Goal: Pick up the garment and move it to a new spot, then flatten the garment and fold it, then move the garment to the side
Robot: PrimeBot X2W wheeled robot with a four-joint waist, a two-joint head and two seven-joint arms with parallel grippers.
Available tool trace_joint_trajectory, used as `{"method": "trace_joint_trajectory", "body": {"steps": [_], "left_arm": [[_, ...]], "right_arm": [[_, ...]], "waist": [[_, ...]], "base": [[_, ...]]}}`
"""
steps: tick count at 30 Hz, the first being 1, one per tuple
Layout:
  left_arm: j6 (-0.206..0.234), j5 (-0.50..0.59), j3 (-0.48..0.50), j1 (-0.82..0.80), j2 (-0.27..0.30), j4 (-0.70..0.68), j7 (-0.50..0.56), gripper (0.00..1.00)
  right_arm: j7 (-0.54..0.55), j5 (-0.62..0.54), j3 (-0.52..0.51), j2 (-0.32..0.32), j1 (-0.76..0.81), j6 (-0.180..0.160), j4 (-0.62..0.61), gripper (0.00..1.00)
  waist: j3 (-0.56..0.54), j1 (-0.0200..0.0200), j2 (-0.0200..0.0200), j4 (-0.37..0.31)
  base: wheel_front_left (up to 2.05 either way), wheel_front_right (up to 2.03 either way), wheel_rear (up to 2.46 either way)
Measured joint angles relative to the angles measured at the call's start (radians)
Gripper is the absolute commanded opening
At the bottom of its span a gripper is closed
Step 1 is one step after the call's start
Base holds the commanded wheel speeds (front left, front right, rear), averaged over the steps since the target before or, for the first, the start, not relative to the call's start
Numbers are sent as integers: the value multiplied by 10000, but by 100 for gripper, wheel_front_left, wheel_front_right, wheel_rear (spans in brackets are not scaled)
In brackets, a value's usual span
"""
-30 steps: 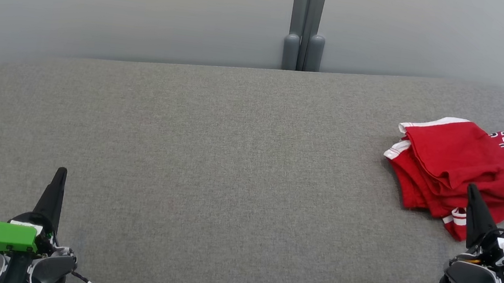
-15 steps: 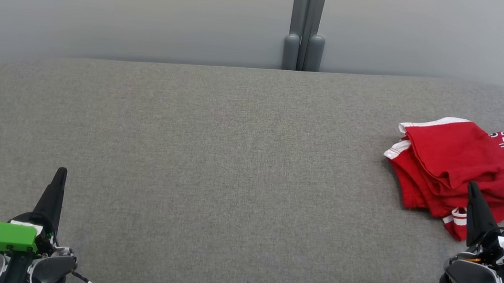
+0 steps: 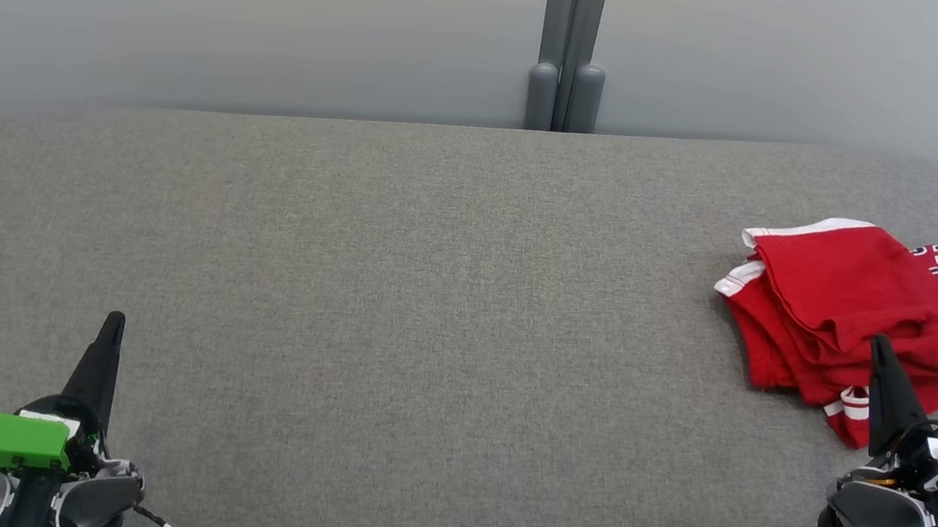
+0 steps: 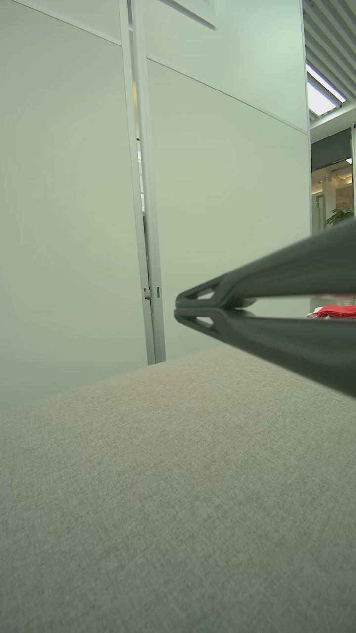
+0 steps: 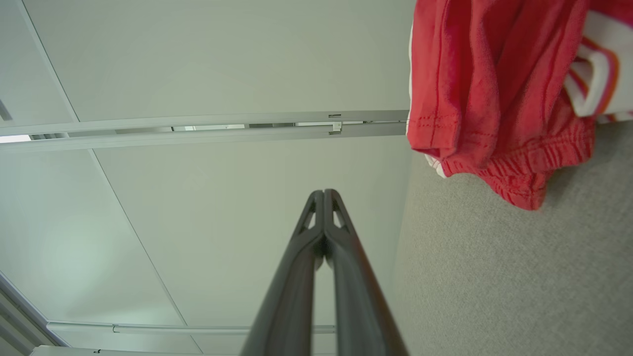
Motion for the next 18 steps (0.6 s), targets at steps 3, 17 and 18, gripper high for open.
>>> {"method": "trace_joint_trajectory", "body": {"steps": [3,17,18], "left_arm": [[0,0,2,0,-2,0,0,0],[0,0,2,0,-8,0,0,0],[0,0,2,0,-8,0,0,0]], "right_arm": [[0,8,4,0,1,-2,-12,0],[-2,10,29,0,2,-52,-79,0],[-2,10,31,0,2,-81,-81,0]], "waist": [[0,0,0,0],[2,0,0,1],[2,0,0,1]], "base": [[0,0,0],[0,0,0],[0,0,0]]}}
